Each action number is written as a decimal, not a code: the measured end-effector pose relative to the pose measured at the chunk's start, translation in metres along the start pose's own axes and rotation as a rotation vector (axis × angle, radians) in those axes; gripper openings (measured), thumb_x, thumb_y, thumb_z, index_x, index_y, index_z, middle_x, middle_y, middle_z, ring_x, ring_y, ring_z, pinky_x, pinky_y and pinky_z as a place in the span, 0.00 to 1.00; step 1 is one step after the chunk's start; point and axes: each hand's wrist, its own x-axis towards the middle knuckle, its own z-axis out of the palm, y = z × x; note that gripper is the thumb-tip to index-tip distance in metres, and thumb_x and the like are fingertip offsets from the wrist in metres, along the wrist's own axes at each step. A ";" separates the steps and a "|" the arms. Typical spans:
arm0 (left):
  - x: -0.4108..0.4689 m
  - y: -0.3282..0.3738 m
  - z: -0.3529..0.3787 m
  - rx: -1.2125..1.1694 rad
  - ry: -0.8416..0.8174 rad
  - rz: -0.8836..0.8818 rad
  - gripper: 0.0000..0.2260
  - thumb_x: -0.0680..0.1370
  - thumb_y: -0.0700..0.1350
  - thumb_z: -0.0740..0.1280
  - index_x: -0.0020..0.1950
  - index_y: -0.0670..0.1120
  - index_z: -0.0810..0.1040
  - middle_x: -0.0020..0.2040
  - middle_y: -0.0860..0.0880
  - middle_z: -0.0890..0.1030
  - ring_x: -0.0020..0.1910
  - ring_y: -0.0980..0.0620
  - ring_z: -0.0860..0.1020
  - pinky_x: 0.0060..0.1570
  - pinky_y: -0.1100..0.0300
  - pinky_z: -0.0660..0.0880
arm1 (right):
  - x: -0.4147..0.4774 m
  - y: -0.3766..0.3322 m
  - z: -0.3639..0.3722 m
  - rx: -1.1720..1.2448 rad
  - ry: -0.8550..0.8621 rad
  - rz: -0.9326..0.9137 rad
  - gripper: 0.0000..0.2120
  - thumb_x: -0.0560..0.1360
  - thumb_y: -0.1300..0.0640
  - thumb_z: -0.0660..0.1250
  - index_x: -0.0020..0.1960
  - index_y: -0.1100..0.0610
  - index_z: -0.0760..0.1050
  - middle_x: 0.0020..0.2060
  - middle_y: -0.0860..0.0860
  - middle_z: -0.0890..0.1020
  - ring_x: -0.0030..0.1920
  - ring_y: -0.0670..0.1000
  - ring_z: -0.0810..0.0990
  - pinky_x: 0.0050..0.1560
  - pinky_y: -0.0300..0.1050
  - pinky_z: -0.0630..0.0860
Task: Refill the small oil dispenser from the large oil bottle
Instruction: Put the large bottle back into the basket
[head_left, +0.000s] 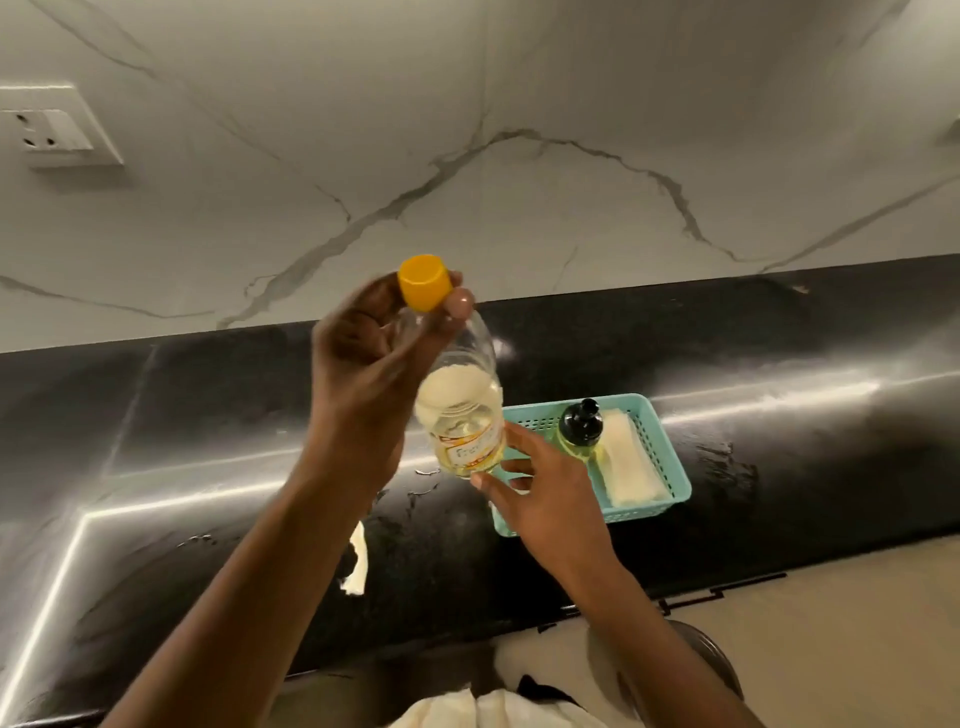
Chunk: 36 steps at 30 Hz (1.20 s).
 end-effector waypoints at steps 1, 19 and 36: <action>0.004 -0.008 0.014 0.013 -0.023 -0.001 0.10 0.77 0.41 0.77 0.58 0.45 0.84 0.56 0.50 0.89 0.59 0.50 0.86 0.57 0.57 0.82 | 0.002 0.008 -0.010 -0.005 0.017 0.031 0.26 0.76 0.48 0.79 0.70 0.39 0.75 0.55 0.33 0.80 0.50 0.28 0.78 0.50 0.20 0.72; 0.018 -0.133 0.077 0.182 -0.044 -0.243 0.11 0.77 0.38 0.78 0.58 0.38 0.85 0.54 0.42 0.87 0.55 0.52 0.85 0.59 0.50 0.82 | 0.066 0.100 -0.016 -0.124 -0.211 0.284 0.16 0.76 0.56 0.74 0.63 0.54 0.84 0.56 0.49 0.89 0.58 0.51 0.86 0.58 0.42 0.79; -0.042 -0.123 -0.162 1.079 -0.339 -0.796 0.30 0.74 0.46 0.81 0.75 0.53 0.77 0.69 0.46 0.80 0.51 0.47 0.86 0.48 0.57 0.81 | -0.021 0.001 0.081 -0.103 -0.251 0.056 0.20 0.78 0.51 0.74 0.69 0.47 0.80 0.56 0.45 0.85 0.46 0.41 0.85 0.53 0.34 0.81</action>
